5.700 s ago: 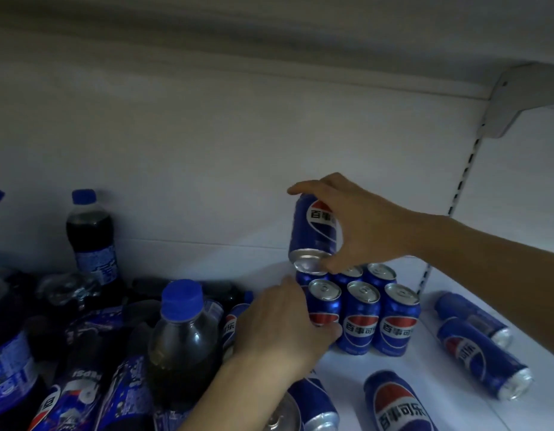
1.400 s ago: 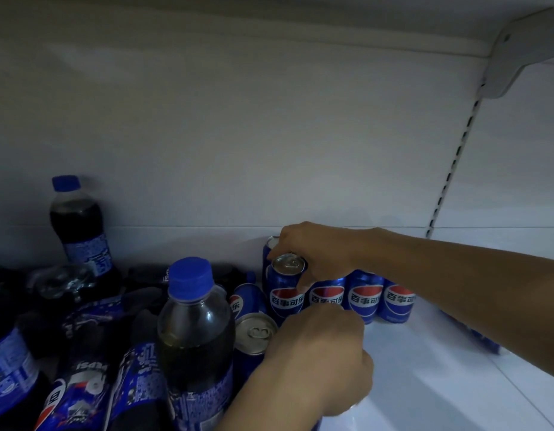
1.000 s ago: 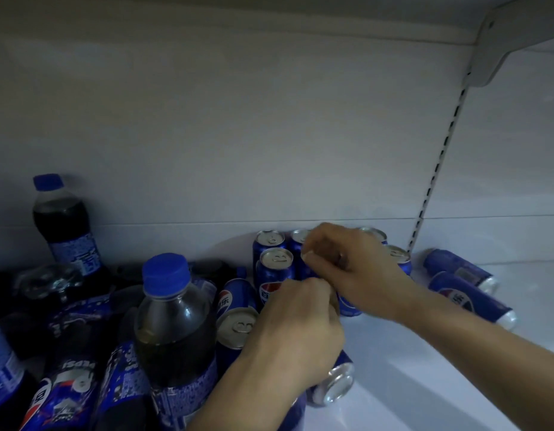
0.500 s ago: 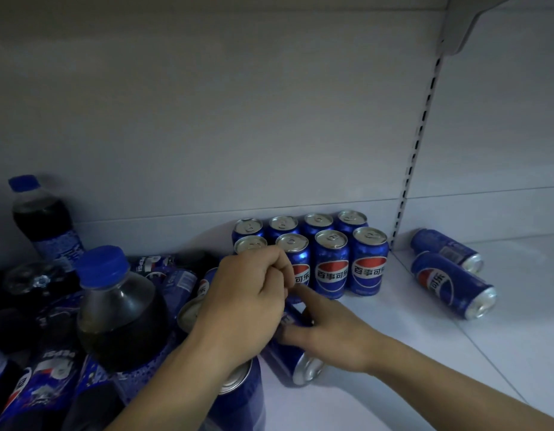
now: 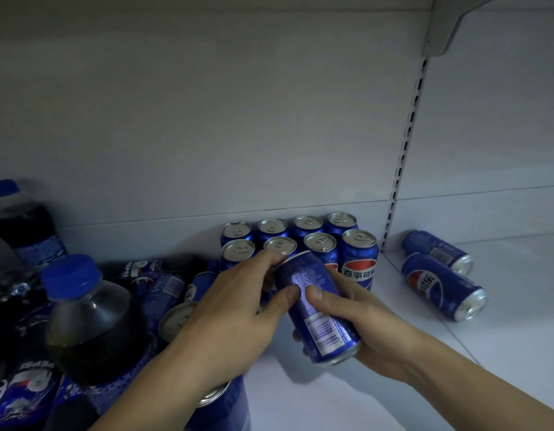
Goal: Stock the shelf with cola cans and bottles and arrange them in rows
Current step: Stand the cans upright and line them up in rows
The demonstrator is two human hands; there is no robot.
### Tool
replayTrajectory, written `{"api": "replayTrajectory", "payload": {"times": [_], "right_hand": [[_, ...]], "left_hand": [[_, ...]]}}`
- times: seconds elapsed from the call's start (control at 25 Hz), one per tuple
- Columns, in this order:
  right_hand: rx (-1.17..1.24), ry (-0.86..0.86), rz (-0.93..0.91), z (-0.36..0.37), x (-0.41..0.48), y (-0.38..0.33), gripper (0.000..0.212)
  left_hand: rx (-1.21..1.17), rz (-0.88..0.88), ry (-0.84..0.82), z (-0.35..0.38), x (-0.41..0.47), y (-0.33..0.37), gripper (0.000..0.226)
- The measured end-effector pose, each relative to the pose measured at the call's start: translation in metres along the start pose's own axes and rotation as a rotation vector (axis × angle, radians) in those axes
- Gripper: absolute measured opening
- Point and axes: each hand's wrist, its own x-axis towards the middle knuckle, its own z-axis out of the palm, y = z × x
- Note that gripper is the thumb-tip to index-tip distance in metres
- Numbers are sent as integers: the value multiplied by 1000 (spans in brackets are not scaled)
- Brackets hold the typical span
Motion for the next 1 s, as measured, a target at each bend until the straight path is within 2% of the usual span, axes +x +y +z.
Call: {"api": "replayTrajectory", "payload": {"times": [0.04,0.12,0.24,0.36,0.44,0.52,0.6,0.68,0.72,0.8,0.92,1.0], "right_hand": [[-36,25,-14,-1,1,0,57],[-55,38,-31,1,1,-2,43],[145,-7,-37,8,-1,-1,32],[345,-133,16,15,-3,-2,46],[373,-232,88,17,-1,-1,59],[353,-289,130,17,2,2,69],[198,-293,70,15,2,6,69],[-171,-205,-72,15,1,7,50],[-332,-143,-126,17,0,6,48],[-531,-37,-172,15,1,7,65],[-630,41,-218,9,-1,7,70],[-613,89,-237,-3,-3,4,65]], "left_hand": [[-24,7,29,-1,0,0,16],[-53,10,74,-1,2,-1,17],[-120,6,136,-1,2,-2,28],[-310,23,44,0,0,1,36],[-464,13,-59,0,-1,6,38],[-466,33,-73,-1,0,6,38],[-376,63,-54,0,-1,5,42],[-198,59,-67,0,-4,4,53],[-144,54,-71,0,-5,5,59],[-139,45,-36,1,-2,4,59],[-277,90,154,-9,-4,12,41],[-132,151,122,-27,-11,20,30]]}}
